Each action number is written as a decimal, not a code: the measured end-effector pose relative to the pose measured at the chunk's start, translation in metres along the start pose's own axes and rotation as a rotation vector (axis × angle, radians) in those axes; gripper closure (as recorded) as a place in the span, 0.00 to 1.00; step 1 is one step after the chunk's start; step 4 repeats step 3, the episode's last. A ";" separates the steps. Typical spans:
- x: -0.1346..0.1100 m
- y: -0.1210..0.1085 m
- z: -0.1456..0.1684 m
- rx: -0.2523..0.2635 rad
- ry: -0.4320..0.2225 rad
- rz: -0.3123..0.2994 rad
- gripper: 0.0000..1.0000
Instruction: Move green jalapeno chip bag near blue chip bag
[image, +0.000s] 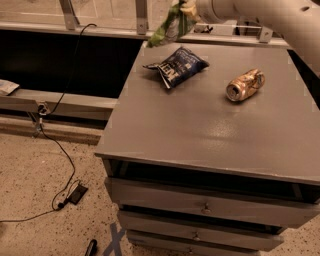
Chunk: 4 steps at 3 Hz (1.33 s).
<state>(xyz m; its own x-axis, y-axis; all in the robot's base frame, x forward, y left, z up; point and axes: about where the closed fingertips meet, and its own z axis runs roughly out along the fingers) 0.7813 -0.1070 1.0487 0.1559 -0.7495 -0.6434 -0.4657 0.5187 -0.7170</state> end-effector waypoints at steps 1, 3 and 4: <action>-0.001 0.002 0.001 -0.003 0.000 -0.002 0.12; -0.002 0.003 0.003 -0.006 -0.002 -0.002 0.00; -0.002 0.003 0.003 -0.006 -0.002 -0.002 0.00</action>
Offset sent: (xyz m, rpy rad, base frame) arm 0.0003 0.0018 -0.0012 -0.0018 0.0015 0.0026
